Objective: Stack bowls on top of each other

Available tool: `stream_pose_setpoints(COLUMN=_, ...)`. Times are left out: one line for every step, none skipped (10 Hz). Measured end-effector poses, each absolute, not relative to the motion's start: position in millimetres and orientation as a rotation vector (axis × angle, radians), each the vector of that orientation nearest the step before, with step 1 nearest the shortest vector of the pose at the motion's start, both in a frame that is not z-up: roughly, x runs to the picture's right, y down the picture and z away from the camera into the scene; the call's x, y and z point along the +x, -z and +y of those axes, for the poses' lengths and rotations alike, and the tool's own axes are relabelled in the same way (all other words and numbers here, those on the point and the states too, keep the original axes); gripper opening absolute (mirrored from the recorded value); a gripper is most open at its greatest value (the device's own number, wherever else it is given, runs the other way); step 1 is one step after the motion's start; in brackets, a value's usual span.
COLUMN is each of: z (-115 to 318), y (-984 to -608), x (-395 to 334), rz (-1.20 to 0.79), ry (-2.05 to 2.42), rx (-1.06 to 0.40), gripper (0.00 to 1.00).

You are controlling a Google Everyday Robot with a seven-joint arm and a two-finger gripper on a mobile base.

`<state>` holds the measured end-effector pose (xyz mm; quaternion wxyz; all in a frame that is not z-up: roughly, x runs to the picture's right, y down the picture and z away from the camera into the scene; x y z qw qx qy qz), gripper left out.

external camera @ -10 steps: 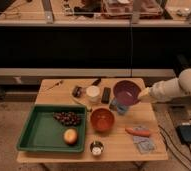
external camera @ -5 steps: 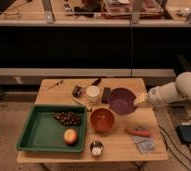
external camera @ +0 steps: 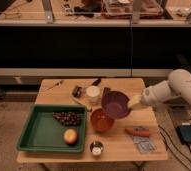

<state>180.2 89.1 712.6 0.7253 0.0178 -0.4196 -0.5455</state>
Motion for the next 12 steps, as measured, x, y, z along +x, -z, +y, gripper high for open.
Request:
stream_pose_setpoints(z=96, y=-710, x=162, rz=-0.958, ry=1.237, rx=0.032, gripper=0.00)
stream_pose_setpoints(z=103, y=-708, x=144, rz=-0.994, ry=1.271, rx=0.024, gripper=0.00)
stream_pose_setpoints(z=113, y=-710, x=131, rz=-1.033, ry=1.294, rx=0.009, gripper=0.00)
stream_pose_setpoints(z=121, y=-715, x=125, rz=-1.058, ry=1.303, rx=-0.005, gripper=0.00)
stream_pose_setpoints(z=129, y=-724, x=122, rz=-1.077, ry=1.302, rx=-0.020, gripper=0.00)
stream_pose_setpoints(z=137, y=-735, x=121, rz=-1.088, ry=1.293, rx=-0.034, gripper=0.00)
stream_pose_setpoints(z=139, y=-744, x=123, rz=-1.088, ry=1.277, rx=-0.045, gripper=0.00)
stream_pose_setpoints(z=139, y=-748, x=124, rz=-1.085, ry=1.263, rx=-0.049, gripper=0.00)
stream_pose_setpoints(z=135, y=-752, x=127, rz=-1.075, ry=1.244, rx=-0.046, gripper=0.00)
stream_pose_setpoints(z=130, y=-754, x=128, rz=-1.065, ry=1.231, rx=-0.042, gripper=0.00)
stream_pose_setpoints(z=128, y=-756, x=129, rz=-1.057, ry=1.226, rx=-0.042, gripper=0.00)
stream_pose_setpoints(z=126, y=-758, x=127, rz=-1.049, ry=1.229, rx=-0.049, gripper=0.03)
